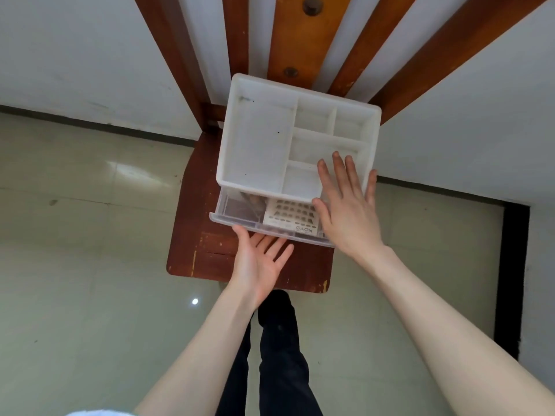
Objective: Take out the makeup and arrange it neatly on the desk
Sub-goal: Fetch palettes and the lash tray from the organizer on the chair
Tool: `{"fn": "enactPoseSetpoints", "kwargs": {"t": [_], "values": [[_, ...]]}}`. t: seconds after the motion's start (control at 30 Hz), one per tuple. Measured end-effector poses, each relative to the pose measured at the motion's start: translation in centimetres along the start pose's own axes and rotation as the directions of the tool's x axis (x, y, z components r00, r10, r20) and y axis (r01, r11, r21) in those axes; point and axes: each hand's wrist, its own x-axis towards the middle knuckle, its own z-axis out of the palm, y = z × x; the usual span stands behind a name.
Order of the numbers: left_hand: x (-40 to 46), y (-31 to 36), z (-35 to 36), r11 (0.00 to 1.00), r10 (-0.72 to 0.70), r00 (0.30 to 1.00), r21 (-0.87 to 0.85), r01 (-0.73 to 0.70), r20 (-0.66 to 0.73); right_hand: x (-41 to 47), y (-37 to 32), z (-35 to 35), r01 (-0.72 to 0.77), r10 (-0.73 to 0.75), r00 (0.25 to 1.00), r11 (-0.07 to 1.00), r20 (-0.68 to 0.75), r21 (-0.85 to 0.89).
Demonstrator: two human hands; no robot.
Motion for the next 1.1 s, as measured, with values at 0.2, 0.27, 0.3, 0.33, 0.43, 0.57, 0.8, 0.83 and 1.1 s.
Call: {"fn": "enactPoseSetpoints", "kwargs": {"t": [0.2,0.27,0.3,0.33,0.43,0.57,0.8,0.83,1.1], "values": [[-1.8,-1.5,-1.9,1.000,-0.001,0.996,0.013,0.002,-0.091,-0.1,-0.1,-0.1,-0.010,0.010,1.000,1.000,0.006,0.007],[-1.9,-1.7,-2.3,0.999,0.006,0.991,0.032,-0.002,-0.132,-0.1,-0.2,0.0,-0.012,0.012,1.000,1.000,0.003,0.005],[-1.9,-1.7,-2.4,0.999,0.012,0.988,0.046,-0.005,-0.154,-0.1,-0.2,0.0,-0.013,0.013,1.000,1.000,0.003,-0.002],[-1.9,-1.7,-2.4,0.998,0.019,0.985,0.062,-0.008,-0.172,-0.1,-0.2,0.0,-0.013,0.013,1.000,1.000,0.005,-0.011],[-2.1,-1.7,-2.1,0.994,0.037,0.982,0.111,-0.016,-0.186,-0.1,-0.2,0.0,-0.010,0.011,1.000,1.000,0.011,-0.018],[-3.1,-1.1,-2.5,0.867,0.029,0.962,0.486,0.110,-0.270,-0.2,-0.4,-0.3,-0.015,0.016,1.000,0.999,-0.022,0.044],[-5.2,2.3,-1.4,0.354,0.300,0.954,0.929,-0.109,-0.002,-6.2,-3.7,-0.2,-0.062,0.249,0.933,0.824,-0.261,0.563],[-5.2,2.7,-1.0,0.284,0.365,0.929,0.942,-0.181,0.069,-6.9,-4.4,0.0,-0.134,0.311,0.934,0.760,-0.175,0.636],[-2.2,2.9,2.3,-0.111,0.334,0.921,0.978,-0.174,0.202,-3.5,-4.8,0.4,-0.629,0.417,0.775,0.426,0.475,0.651]]}}
